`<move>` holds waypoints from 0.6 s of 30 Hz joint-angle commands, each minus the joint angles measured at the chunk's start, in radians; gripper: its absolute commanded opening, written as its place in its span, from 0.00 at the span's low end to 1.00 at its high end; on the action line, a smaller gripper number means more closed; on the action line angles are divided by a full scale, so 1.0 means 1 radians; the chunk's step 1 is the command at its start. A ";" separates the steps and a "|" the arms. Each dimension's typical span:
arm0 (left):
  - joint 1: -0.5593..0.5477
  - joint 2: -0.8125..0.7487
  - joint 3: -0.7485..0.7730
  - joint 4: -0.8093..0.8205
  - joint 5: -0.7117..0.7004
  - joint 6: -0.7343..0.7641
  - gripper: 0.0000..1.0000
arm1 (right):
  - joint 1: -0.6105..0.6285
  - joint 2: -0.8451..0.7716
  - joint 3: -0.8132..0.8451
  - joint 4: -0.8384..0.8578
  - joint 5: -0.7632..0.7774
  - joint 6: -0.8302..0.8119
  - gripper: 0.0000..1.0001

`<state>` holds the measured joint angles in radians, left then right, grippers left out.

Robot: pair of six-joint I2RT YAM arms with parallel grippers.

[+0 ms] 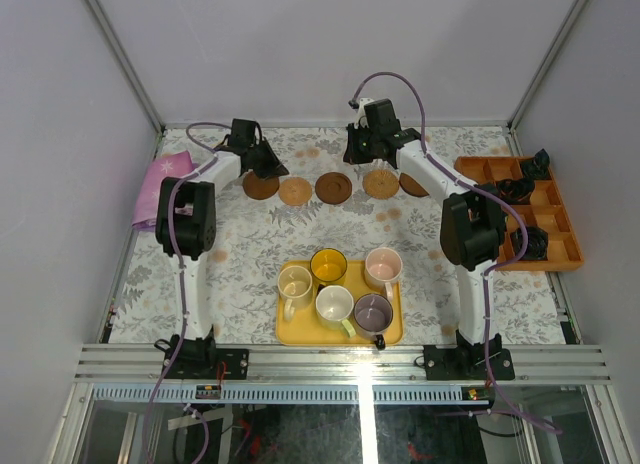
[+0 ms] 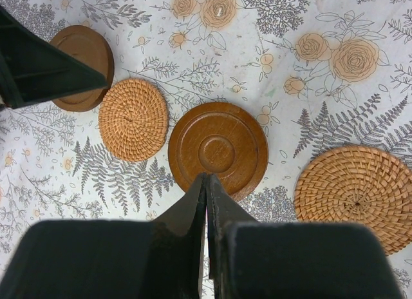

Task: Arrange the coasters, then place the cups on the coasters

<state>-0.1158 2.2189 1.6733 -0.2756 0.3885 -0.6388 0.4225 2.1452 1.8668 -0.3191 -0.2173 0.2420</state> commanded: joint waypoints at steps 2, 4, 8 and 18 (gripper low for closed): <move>0.034 -0.099 -0.074 0.010 -0.121 0.005 0.03 | -0.001 -0.083 -0.003 0.000 0.021 -0.017 0.00; 0.048 -0.118 -0.099 0.012 -0.177 0.010 0.03 | -0.002 -0.087 -0.006 0.000 0.021 -0.018 0.00; 0.083 -0.117 -0.107 0.007 -0.231 0.010 0.02 | -0.002 -0.087 -0.016 -0.001 0.019 -0.017 0.00; 0.106 -0.025 -0.030 -0.086 -0.267 0.012 0.02 | -0.003 -0.092 -0.041 -0.007 0.012 -0.005 0.00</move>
<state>-0.0063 2.1468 1.6043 -0.3111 0.1555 -0.6380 0.4225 2.1288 1.8313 -0.3313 -0.2176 0.2420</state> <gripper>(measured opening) 0.021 0.011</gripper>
